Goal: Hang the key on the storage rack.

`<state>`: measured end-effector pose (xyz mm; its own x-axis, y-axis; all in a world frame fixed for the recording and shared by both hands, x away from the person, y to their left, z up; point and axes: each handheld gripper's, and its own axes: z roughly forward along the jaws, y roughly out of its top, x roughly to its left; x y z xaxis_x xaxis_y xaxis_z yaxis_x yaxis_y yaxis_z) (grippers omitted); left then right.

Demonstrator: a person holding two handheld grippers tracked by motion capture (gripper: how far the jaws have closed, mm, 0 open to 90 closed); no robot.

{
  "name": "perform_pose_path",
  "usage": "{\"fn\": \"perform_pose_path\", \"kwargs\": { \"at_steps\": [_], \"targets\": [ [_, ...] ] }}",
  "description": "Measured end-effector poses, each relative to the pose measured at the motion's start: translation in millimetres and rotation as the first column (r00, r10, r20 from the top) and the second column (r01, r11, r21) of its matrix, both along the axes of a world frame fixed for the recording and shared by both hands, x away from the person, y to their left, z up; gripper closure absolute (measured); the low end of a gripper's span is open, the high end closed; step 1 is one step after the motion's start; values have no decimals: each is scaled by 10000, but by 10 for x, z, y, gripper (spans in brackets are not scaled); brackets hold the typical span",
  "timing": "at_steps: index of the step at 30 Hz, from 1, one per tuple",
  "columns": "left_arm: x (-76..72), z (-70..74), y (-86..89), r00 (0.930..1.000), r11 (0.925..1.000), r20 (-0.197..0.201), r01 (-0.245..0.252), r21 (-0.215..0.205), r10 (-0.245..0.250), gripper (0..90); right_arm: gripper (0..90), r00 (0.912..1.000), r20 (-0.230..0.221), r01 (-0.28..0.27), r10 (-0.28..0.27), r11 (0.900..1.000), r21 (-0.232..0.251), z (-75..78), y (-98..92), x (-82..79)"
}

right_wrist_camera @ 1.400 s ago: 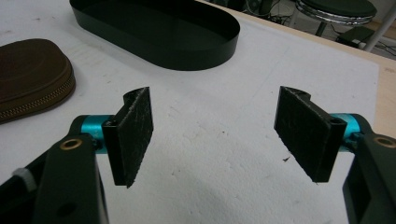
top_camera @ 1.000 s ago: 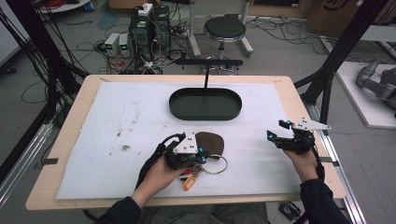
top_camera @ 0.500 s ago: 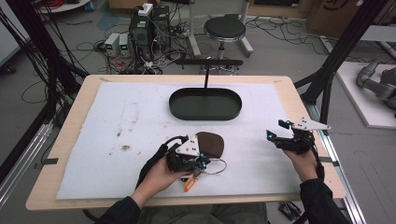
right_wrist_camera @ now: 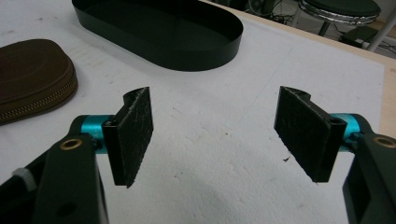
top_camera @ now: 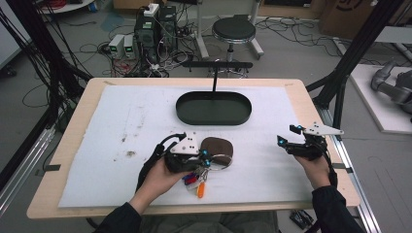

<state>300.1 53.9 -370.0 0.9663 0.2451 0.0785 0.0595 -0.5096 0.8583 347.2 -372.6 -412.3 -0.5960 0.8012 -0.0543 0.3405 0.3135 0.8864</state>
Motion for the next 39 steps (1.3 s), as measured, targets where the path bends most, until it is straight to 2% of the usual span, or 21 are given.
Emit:
{"fn": "perform_pose_path", "kwargs": {
  "at_steps": [6, 13, 15, 19, 23, 24, 25, 26, 27, 29, 31, 32, 39],
  "targets": [
    [7, 145, 122, 9989, 9984, 300, -356, -430, 369, 863, 286, 10000, -20, 38, -38, 10000, 16, 3, -5, -1],
    [32, 262, 222, 9952, 9947, 544, -781, -665, 818, 863, 286, 10000, -44, 45, -45, 10000, 34, 0, -8, 3],
    [57, 326, 259, 9928, 9912, 610, -974, -896, 1031, 864, 286, 10000, -41, 66, -66, 10000, 36, 3, -12, -1],
    [92, 388, 301, 9891, 9865, 689, -1222, -1091, 1302, 864, 286, 10000, -39, 84, -84, 10000, 32, 3, -12, -1],
    [162, 476, 360, 9817, 9770, 768, -1625, -1379, 1742, 864, 286, 10000, -11, 76, -76, 10000, 12, 2, -13, 3],
    [196, 521, 397, 9764, 9708, 861, -1832, -1548, 1980, 863, 285, 10000, -21, 75, -75, 10000, 23, 2, -14, 4],
    [196, 521, 397, 9764, 9708, 861, -1832, -1548, 1980, 864, 286, 10000, -28, 95, -95, 10000, 30, 2, -14, 4],
    [235, 566, 433, 9699, 9647, 974, -2052, -1653, 2230, 864, 286, 9999, -52, 123, -123, 9999, 51, 2, -13, 3],
    [235, 566, 433, 9699, 9647, 974, -2052, -1653, 2230, 864, 286, 9999, -64, 119, -119, 9999, 62, 2, -14, 4],
    [276, 602, 457, 9624, 9537, 999, -2302, -1933, 2526, 864, 286, 9999, -46, 117, -116, 9999, 47, 1, -16, 8],
    [323, 637, 490, 9563, 9471, 1061, -2471, -2047, 2724, 864, 286, 9999, -41, 116, -116, 9999, 66, 0, -17, 11],
    [368, 663, 508, 9511, 9391, 992, -2662, -2175, 2926, 864, 286, 9999, -40, 119, -119, 9999, 70, 0, -18, 11],
    [503, 731, 531, 9412, 9243, 808, -3022, -2330, 3281, 865, 286, 9999, -52, 140, -139, 9999, 93, -2, -19, 17]
  ]
}}
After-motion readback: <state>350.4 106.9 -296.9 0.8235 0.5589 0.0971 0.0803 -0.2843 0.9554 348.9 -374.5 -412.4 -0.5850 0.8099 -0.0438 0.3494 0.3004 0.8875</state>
